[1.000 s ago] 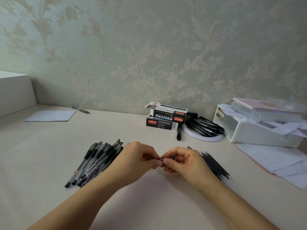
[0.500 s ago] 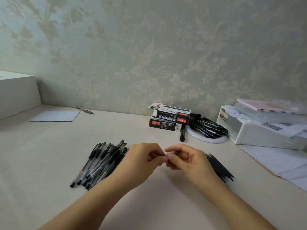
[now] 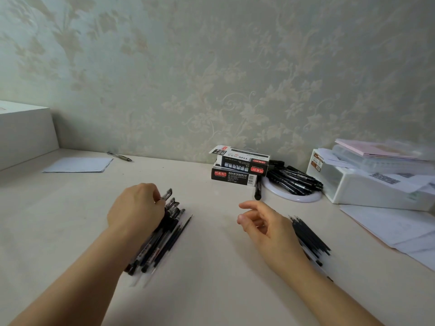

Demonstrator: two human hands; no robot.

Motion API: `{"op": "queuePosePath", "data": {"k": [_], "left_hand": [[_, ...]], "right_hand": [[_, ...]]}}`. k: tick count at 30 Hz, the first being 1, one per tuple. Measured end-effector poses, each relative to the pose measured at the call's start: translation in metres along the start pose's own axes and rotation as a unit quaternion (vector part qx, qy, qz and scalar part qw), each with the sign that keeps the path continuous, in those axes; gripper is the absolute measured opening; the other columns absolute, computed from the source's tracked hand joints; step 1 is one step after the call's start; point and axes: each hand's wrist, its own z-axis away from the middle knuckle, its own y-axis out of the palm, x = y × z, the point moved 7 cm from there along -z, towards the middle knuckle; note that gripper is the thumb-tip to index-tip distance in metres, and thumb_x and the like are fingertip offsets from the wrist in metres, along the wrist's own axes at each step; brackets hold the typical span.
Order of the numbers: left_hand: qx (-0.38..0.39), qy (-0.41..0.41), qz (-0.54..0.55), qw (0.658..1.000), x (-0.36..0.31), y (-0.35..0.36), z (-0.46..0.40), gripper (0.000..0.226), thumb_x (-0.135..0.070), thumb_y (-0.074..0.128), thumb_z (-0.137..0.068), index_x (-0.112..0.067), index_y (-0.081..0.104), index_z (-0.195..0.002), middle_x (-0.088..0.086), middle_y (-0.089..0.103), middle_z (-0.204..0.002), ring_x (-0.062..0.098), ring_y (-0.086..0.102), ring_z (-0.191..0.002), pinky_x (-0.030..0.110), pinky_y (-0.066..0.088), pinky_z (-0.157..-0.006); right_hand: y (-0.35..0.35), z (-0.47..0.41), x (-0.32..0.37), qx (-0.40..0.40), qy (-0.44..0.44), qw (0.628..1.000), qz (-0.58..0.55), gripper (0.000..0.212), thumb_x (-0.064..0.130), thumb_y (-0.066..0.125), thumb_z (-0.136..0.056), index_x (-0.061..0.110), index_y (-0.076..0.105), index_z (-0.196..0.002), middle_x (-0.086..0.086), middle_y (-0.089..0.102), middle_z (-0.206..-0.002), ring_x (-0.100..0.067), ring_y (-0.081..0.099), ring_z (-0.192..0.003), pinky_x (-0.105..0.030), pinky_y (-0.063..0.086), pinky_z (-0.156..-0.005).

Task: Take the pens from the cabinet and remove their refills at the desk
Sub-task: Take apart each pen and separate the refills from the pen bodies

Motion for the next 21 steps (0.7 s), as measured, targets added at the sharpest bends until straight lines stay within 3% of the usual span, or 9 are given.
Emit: {"op": "queuePosePath", "data": {"k": [7,14,17,21], "left_hand": [[0.038,-0.021,-0.032,0.999,0.008,0.010,-0.002,0.017,-0.028,0.053,-0.092,-0.020,0.067,-0.097,0.004,0.065,-0.100,0.028,0.060,-0.093,0.034,0.053,-0.076],[0.032,-0.027,-0.041,0.998,0.010,0.012,-0.003,0.019,-0.033,0.055,-0.091,-0.020,0.068,-0.095,0.004,0.065,-0.096,0.027,0.059,-0.089,0.028,0.045,-0.067],[0.019,-0.019,-0.040,0.999,0.006,0.010,-0.003,0.019,-0.035,0.055,-0.091,-0.020,0.067,-0.095,0.002,0.064,-0.097,0.026,0.059,-0.091,0.028,0.045,-0.068],[-0.030,0.042,0.008,0.999,-0.015,0.002,0.005,0.016,-0.036,0.054,-0.091,-0.023,0.064,-0.095,-0.003,0.061,-0.097,0.020,0.055,-0.091,0.030,0.045,-0.071]], "right_hand": [[0.002,0.001,0.002,0.009,-0.006,1.000,0.017,0.014,0.025,0.067,-0.091,0.026,0.068,-0.105,0.009,0.071,-0.085,-0.002,0.062,-0.078,-0.011,0.047,-0.070],[-0.005,0.000,0.001,-0.012,-0.014,0.996,0.083,0.011,0.023,0.069,-0.090,0.027,0.069,-0.100,0.012,0.067,-0.081,0.000,0.060,-0.076,-0.009,0.045,-0.066],[-0.017,-0.002,0.001,-0.040,-0.022,0.982,0.186,0.011,0.022,0.071,-0.087,0.025,0.065,-0.097,0.011,0.060,-0.081,-0.005,0.057,-0.068,-0.018,0.047,-0.066],[-0.036,-0.005,-0.006,-0.063,0.018,0.949,0.309,0.017,0.029,0.070,-0.087,0.020,0.058,-0.095,0.007,0.053,-0.089,-0.016,0.055,-0.082,-0.031,0.045,-0.072]]}}
